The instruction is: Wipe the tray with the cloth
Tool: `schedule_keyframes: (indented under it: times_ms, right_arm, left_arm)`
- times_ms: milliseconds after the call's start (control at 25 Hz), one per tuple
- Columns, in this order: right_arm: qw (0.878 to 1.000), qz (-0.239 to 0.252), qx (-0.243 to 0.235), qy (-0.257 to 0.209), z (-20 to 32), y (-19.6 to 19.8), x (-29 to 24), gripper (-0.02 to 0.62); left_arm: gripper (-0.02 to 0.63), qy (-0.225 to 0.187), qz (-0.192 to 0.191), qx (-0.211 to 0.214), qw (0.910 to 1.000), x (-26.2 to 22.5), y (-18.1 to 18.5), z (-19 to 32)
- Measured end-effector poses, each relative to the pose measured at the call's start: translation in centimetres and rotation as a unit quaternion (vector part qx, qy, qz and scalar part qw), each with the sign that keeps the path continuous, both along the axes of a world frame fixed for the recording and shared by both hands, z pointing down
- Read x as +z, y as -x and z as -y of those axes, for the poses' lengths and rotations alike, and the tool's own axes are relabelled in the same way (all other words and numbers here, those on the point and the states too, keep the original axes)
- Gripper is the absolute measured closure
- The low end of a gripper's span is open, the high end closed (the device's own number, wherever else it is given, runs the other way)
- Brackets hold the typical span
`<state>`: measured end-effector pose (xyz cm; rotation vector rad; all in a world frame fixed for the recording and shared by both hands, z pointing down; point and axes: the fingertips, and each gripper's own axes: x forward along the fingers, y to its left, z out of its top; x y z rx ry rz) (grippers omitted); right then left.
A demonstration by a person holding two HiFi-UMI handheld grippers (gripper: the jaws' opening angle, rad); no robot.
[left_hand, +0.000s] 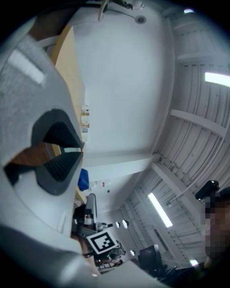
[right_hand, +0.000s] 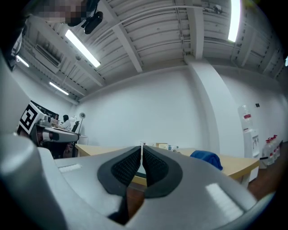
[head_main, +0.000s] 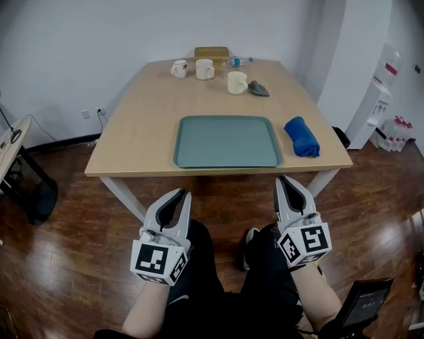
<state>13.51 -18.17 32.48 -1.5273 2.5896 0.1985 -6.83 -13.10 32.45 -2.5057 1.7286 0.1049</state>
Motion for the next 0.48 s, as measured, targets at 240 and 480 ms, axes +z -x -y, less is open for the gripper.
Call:
schedule_keyframes:
  times_ms: [240,480]
  right_arm:
    - [0.999,-0.029,-0.002,-0.035,-0.8,0.5,0.0,0.578]
    - [0.999,-0.025,-0.009,-0.028,-0.9,0.3,0.7,0.578]
  left_arm:
    - [0.575,0.003,0.018,-0.005,0.9998,0.3,-0.7,-0.2]
    - [0.577,0.005,0.031,0.005,0.9995,0.7,-1.9,-0.4]
